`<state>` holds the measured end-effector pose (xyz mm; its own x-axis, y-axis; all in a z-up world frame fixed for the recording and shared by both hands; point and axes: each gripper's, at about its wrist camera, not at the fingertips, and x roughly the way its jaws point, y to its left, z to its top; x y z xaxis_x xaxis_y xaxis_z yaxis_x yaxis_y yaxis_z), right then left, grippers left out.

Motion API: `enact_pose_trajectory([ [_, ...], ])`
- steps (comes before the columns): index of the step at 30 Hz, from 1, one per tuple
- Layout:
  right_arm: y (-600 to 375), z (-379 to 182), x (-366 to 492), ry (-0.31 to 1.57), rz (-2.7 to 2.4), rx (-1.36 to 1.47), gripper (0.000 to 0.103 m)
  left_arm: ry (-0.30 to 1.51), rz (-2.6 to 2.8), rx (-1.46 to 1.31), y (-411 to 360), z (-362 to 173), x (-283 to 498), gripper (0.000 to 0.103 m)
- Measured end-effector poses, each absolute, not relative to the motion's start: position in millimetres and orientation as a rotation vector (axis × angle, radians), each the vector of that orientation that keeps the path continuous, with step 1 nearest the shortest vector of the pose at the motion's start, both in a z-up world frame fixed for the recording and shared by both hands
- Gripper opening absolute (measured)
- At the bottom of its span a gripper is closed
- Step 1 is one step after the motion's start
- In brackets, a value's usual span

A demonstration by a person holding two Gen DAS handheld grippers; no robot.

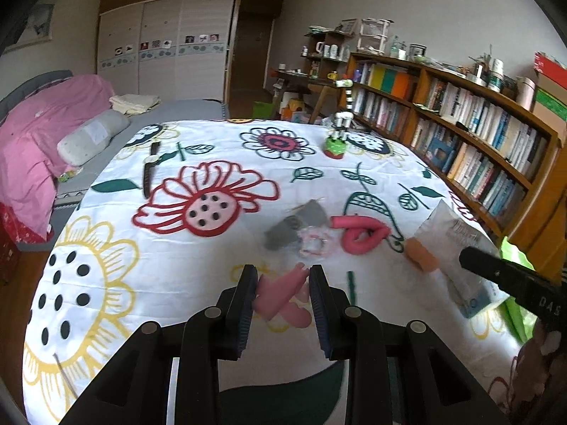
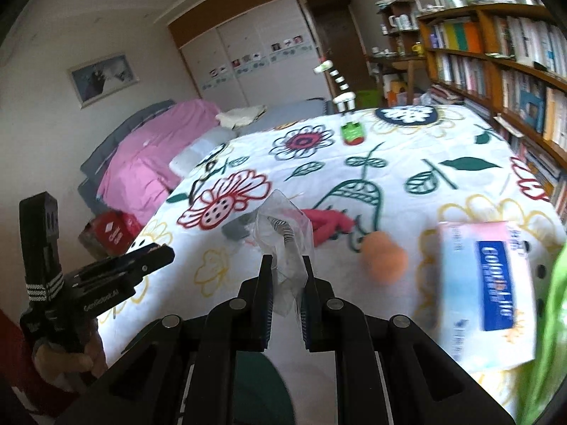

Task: Organize soft objects
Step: 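Carry the pink toy in the left tool and clear bag in the right toward the green plate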

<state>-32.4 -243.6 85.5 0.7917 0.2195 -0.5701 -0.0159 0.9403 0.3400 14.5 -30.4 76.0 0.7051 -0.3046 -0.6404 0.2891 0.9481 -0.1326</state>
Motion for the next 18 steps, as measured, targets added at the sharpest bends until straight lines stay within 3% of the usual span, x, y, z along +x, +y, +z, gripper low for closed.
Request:
enact_pose_trajectory([
  [18, -337, 97, -98, 0.566, -0.108, 0.403, 0.013, 0.683, -0.474, 0.065, -104, 93, 5, 0.032],
])
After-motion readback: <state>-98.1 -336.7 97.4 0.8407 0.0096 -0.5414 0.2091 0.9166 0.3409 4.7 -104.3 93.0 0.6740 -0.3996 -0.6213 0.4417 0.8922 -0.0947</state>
